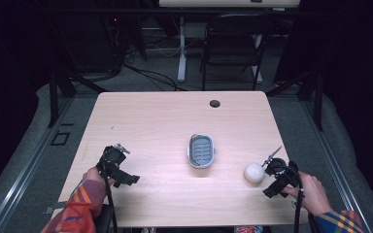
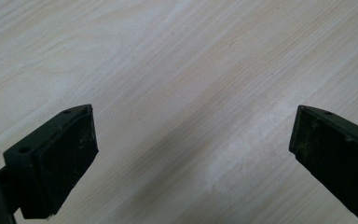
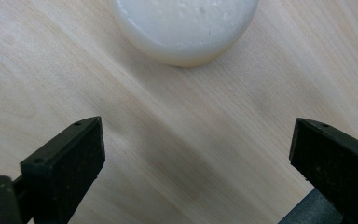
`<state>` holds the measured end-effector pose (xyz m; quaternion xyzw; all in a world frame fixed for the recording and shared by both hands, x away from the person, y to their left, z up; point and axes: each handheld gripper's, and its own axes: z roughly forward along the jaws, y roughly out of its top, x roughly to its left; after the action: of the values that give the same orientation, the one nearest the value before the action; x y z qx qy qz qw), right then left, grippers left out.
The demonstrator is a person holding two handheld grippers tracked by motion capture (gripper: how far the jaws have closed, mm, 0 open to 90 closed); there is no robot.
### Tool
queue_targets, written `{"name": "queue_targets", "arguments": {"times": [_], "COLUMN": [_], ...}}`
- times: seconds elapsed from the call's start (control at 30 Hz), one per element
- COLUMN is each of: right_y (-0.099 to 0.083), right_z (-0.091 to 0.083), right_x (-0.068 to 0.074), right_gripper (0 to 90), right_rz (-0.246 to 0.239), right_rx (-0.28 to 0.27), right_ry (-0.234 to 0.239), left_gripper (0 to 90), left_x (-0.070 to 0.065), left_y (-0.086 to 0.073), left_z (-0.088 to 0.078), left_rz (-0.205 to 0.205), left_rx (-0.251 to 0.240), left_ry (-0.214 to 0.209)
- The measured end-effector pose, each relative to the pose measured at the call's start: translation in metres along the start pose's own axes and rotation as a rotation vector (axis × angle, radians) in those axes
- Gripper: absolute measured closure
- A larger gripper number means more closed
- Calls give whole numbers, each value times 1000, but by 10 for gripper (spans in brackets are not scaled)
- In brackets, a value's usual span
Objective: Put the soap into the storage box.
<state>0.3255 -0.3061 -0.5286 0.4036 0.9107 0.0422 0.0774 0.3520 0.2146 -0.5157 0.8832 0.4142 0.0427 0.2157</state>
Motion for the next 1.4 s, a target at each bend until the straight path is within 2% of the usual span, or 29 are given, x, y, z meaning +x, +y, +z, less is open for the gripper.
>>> {"name": "queue_targets", "arguments": {"times": [0.3,0.37,0.43,0.63,0.67,0.73,0.9,0.93,0.97,1.0,1.07,1.1,1.17,1.2,1.33,1.37,1.4], "right_y": [1,2,4,5,5,7,11,10,13,14,16,17,21,21,23,24,28], "right_z": [-1,0,0,0,1,-2,0,2,-1,0,-3,-2,-5,-3,-2,-3,-8], "right_x": [0,0,0,1,2,1,0,2,1,2,2,4,2,3,6,7,9], "right_gripper": [2,0,0,0,0,0,0,0,0,0,0,0,0,0,0,0,0], "right_rz": [-23,-17,-34,-45,-38,-65,-61,-33,-69,-63,-82,-65,-108,-90,-82,-88,-111], "right_rx": [21,14,27,16,4,24,36,1,41,18,28,17,62,34,3,-11,-8], "right_ry": [2,8,1,-5,9,-9,-12,-3,-12,-10,-15,-8,-16,-15,-8,-16,-43], "left_gripper": [6,1,1,0,0,0,0,0,0,0,0,0,0,0,0,0,0], "left_x": [0,0,0,0,0,-1,0,0,-1,0,0,-1,-1,-1,0,-1,-1], "left_y": [0,0,-1,-1,-1,1,0,0,0,0,0,0,1,1,1,1,1], "left_z": [0,-1,-1,-1,-1,0,-1,-1,-1,-1,-1,0,0,0,1,1,1], "left_rz": [-1,1,-4,-5,-5,-2,-2,0,-1,-1,-1,-3,-3,-3,-2,0,3], "left_rx": [-1,0,-11,-9,-11,-6,-11,-12,-13,-12,-7,-8,-8,-8,-4,-1,4], "left_ry": [-1,3,13,12,14,10,18,19,19,19,18,19,17,17,15,15,18]}}
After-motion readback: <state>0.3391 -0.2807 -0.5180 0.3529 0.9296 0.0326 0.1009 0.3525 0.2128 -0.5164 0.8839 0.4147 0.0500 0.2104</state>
